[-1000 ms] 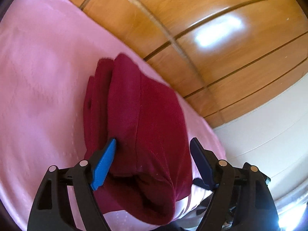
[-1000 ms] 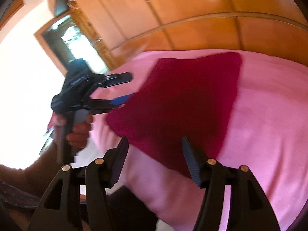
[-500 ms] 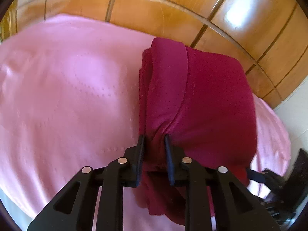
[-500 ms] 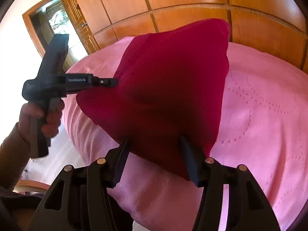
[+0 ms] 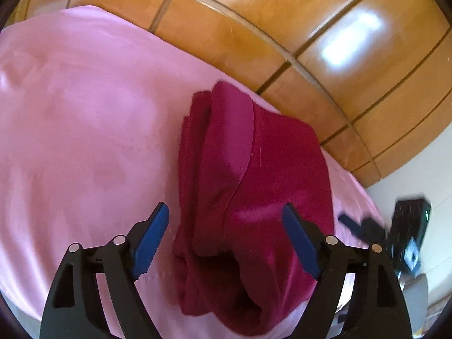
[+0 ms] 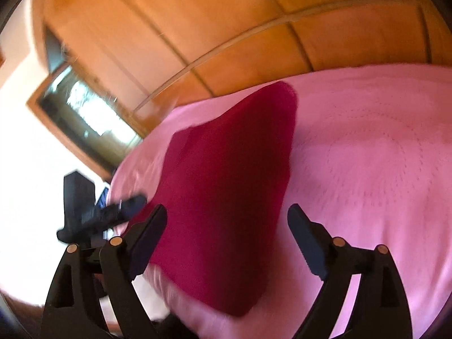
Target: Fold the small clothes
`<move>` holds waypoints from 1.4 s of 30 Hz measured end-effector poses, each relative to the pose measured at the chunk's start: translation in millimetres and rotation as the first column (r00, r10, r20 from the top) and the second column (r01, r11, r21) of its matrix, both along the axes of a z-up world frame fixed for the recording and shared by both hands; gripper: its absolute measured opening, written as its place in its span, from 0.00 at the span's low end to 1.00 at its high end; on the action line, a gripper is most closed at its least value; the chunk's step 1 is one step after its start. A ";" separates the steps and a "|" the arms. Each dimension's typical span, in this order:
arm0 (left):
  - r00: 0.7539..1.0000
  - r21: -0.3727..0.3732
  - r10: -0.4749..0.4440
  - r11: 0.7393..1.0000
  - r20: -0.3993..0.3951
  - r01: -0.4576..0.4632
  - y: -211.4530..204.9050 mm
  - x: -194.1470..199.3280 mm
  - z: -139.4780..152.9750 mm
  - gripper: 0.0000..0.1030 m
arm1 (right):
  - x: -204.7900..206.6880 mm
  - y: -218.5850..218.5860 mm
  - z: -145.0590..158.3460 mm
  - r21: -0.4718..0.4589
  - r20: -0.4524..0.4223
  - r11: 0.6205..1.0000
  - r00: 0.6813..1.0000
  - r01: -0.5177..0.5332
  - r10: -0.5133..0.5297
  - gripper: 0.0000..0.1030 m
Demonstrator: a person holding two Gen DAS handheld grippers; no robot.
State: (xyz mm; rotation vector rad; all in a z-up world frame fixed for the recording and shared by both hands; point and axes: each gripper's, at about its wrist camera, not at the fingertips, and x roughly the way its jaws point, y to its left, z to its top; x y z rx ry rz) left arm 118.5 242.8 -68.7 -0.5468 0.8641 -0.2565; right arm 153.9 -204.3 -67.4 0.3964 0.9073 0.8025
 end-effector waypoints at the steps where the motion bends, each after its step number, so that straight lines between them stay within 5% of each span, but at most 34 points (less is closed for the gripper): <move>1: 1.000 0.011 -0.009 1.000 -0.002 0.009 -5.4 3.0 -0.8 0.79 | 13.6 2.3 -5.7 0.019 -0.030 1.000 1.000 0.003 -0.002 0.85; 5: 0.998 0.028 -0.058 0.998 -0.027 0.059 -9.0 13.7 -19.1 0.68 | 51.8 17.4 -27.1 0.031 -0.106 1.000 0.994 0.001 0.002 0.85; 11: 0.991 -0.127 -0.129 0.983 0.020 0.131 10.2 15.2 -45.1 0.45 | 80.0 47.7 -55.3 0.039 -0.173 0.994 0.979 -0.104 0.109 0.79; 16: 0.986 -0.165 -0.147 0.974 0.076 0.157 13.1 4.6 -44.7 0.34 | 74.6 50.1 -47.9 0.000 -0.131 0.994 0.985 -0.112 0.112 0.50; 22: 0.970 -0.169 -0.197 0.961 0.140 0.220 -6.0 -1.8 -24.0 0.31 | 41.3 25.9 -20.9 -0.021 -0.026 0.997 0.997 -0.070 0.070 0.44; 26: 0.938 -0.155 -0.295 0.933 0.182 0.324 -56.9 10.7 -7.6 0.30 | 28.1 -21.9 2.3 -0.002 0.021 1.000 1.000 0.021 -0.021 0.44; 33: 0.835 -0.097 -0.504 0.840 0.221 0.533 -191.6 62.8 18.6 0.30 | 14.5 -149.6 27.0 -0.016 0.088 0.964 0.960 0.267 -0.265 0.44; 39: 0.769 0.036 -0.628 0.777 0.122 0.628 -309.0 106.7 10.6 0.28 | 23.0 -235.1 -1.5 -0.110 0.065 0.880 0.886 0.463 -0.458 0.46; 42: 0.765 0.167 -0.643 0.757 0.019 0.632 -353.2 114.3 -11.5 0.29 | 31.9 -257.5 -37.9 -0.176 -0.016 0.850 0.862 0.496 -0.507 0.56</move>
